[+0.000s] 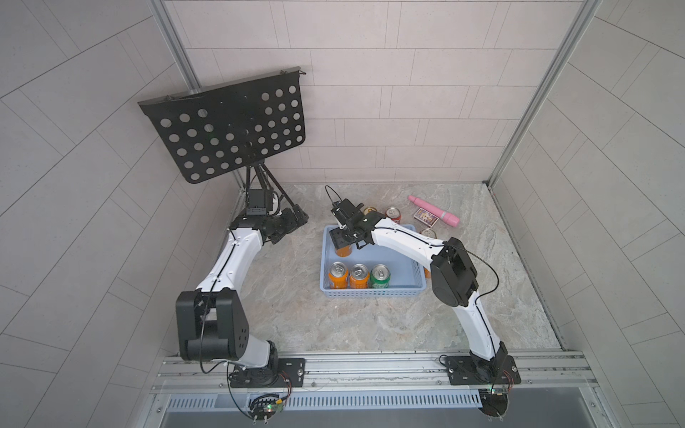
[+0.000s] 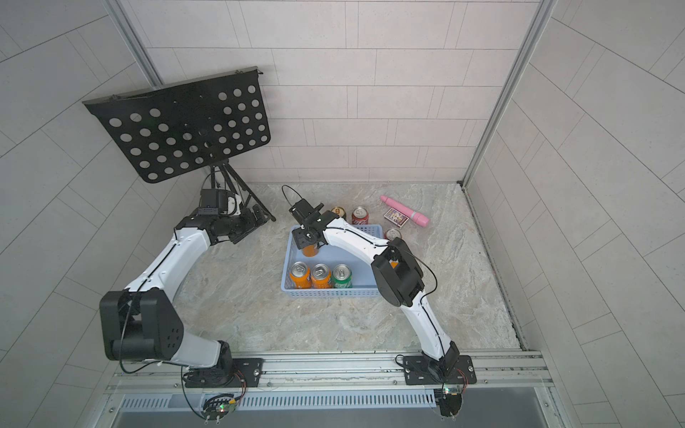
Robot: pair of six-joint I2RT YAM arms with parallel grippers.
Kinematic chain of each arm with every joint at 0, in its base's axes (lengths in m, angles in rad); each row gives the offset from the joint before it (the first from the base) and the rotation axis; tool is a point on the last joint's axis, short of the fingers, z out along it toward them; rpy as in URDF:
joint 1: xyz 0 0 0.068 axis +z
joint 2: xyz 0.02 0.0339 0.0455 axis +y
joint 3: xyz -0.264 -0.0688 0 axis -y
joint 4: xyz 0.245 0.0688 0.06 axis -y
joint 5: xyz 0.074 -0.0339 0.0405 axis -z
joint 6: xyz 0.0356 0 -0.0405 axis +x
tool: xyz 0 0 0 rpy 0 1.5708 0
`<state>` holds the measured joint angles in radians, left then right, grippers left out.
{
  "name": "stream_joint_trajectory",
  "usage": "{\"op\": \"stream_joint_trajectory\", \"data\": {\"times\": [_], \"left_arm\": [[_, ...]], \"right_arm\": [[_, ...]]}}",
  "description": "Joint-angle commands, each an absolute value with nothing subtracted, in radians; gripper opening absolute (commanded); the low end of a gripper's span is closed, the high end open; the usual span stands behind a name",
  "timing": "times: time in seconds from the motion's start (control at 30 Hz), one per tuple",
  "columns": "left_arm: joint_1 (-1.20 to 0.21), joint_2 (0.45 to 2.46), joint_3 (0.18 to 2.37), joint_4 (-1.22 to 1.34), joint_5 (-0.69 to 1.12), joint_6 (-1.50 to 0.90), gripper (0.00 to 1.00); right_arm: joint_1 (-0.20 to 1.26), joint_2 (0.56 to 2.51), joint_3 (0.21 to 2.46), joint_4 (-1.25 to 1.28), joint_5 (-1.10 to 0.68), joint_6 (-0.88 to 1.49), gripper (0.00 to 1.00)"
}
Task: Take out the drinks from the basket
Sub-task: Pick up the drink from the basket, then place the drink at the center of the board.
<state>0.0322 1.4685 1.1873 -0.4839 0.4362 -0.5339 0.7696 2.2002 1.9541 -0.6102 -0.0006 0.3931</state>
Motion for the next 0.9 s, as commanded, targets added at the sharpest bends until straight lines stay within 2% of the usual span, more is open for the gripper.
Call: {"op": "stream_joint_trajectory", "data": {"times": [0.0,0.17,0.33,0.57,0.87], "left_arm": [[0.036,1.439,1.226,-0.477,0.432,-0.545,1.0],[0.031,1.429,1.261,-0.374,0.495,-0.615,1.0],[0.031,1.483,1.341,-0.397,0.5,-0.603,1.0],[0.03,1.49,1.26,-0.275,0.525,-0.643,1.0],[0.021,1.501,1.219,-0.253,0.531,-0.653,1.0]], "right_arm": [[0.771,2.08,2.006,-0.605,0.047,0.364,0.31],[0.768,2.086,2.087,-0.653,0.064,0.334,0.32],[0.745,2.123,2.197,-0.693,0.059,0.321,0.34],[0.708,2.225,2.37,-0.756,0.066,0.282,0.34],[0.642,2.337,2.493,-0.774,0.067,0.283,0.34]]}}
